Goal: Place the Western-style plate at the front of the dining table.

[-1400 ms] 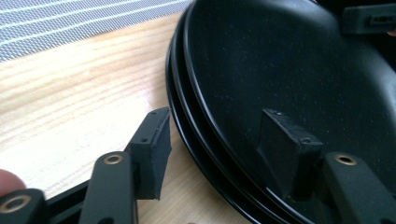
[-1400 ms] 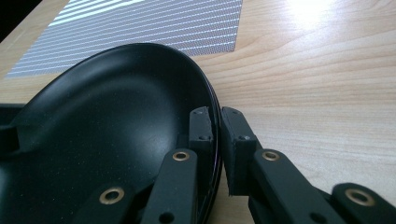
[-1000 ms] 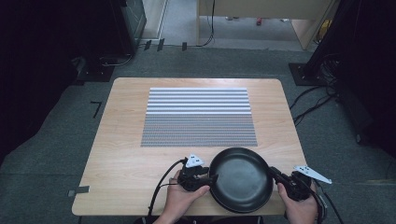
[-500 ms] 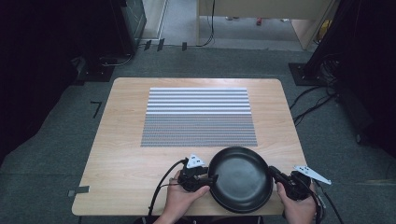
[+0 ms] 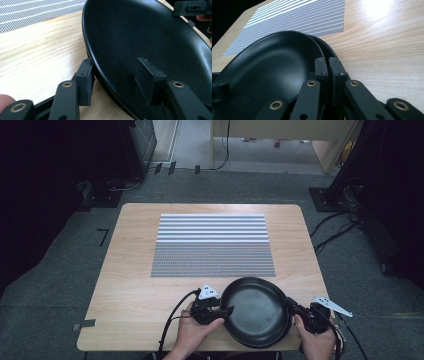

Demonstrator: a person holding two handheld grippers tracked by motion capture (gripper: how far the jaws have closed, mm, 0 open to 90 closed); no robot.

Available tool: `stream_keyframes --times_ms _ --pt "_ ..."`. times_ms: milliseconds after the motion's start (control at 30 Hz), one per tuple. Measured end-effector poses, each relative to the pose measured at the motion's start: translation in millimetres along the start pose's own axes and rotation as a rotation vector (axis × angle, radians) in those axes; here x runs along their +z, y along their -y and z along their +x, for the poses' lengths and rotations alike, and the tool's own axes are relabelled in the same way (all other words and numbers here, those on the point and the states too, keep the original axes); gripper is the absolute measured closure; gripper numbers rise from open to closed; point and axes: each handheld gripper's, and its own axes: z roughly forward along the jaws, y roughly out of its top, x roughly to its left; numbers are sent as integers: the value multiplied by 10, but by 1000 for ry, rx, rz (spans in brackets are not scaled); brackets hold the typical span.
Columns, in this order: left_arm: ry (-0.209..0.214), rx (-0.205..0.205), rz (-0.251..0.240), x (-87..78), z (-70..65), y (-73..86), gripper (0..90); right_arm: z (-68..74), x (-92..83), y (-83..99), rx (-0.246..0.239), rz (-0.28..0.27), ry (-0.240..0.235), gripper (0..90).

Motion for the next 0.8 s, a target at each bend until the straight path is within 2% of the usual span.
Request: stream_keyframes --times_ms 100,300,433,500,667,800 --pt "11 -6 6 -8 13 -6 521 8 9 12 8 3 -12 867" --pt "1 5 15 -44 7 -18 510 3 14 18 20 6 -26 866" --pt "22 -15 1 -113 68 -25 513 30 28 32 12 22 -43 862" --pt "32 -27 -5 -142 99 -32 526 41 35 35 7 25 -37 856" --pt "18 -29 -2 -178 155 -22 577 35 74 59 22 38 -51 831" --pt "61 -40 -2 -211 198 -8 599 45 77 73 17 35 -47 823"
